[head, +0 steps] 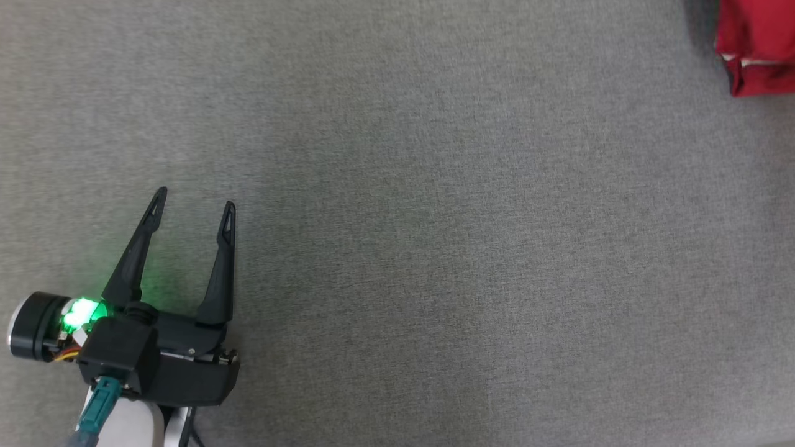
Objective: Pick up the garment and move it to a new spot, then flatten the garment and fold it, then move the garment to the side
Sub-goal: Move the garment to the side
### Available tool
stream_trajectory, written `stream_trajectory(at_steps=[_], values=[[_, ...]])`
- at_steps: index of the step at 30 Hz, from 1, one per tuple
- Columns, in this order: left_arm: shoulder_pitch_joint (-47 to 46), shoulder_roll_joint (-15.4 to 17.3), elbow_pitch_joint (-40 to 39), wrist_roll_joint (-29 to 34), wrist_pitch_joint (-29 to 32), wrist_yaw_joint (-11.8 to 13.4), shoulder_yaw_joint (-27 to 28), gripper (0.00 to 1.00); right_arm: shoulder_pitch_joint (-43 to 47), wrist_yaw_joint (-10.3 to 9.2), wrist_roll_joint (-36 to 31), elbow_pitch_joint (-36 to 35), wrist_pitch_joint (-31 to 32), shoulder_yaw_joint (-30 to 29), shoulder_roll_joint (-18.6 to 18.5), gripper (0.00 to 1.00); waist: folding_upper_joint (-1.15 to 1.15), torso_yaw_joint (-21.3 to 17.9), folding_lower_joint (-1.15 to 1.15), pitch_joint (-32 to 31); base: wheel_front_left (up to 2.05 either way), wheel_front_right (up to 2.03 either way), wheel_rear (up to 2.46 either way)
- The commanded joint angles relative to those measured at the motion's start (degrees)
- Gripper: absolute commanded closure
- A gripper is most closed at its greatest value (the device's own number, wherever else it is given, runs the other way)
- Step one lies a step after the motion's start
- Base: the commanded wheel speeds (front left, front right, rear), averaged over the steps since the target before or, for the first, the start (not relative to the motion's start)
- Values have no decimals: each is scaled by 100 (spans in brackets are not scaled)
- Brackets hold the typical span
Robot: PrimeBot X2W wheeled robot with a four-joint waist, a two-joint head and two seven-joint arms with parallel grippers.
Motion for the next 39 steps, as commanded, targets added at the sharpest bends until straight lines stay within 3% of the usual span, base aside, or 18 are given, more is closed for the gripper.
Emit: stream_trajectory(at_steps=[1,12,18,19,20,21,30,39], values=[[-50,16,-33,75,-15,8,-29,0,-80,-20,47,11,32,-15,-86,100,-1,-169,-1,218,0,0,0],[-51,69,-210,65,-14,17,-102,0,-445,-20,-146,359,310,-53,-480,100,-1,-40,-1,387,0,0,0],[-99,70,-240,64,-14,43,-89,0,-588,-20,-301,643,365,-94,-483,100,-1,24,-1,477,0,0,0],[-103,66,-237,63,-14,49,-90,0,-618,-20,-320,703,351,-130,-468,95,-1,33,-1,486,0,0,0],[-107,63,-231,61,-14,47,-94,0,-649,-20,-357,748,318,-159,-456,38,-1,42,-1,490,0,0,0],[-115,57,-217,57,-14,51,-96,0,-670,-20,-365,812,309,-205,-420,0,-1,52,-1,486,0,0,0],[-25,-29,-96,-13,-14,122,-36,0,-731,-20,-615,1022,-115,-631,-75,0,-1,109,-1,185,0,0,0],[301,-174,63,-91,-15,217,75,0,-441,-20,-618,721,-774,-786,494,0,-1,211,-1,-667,0,0,0]])
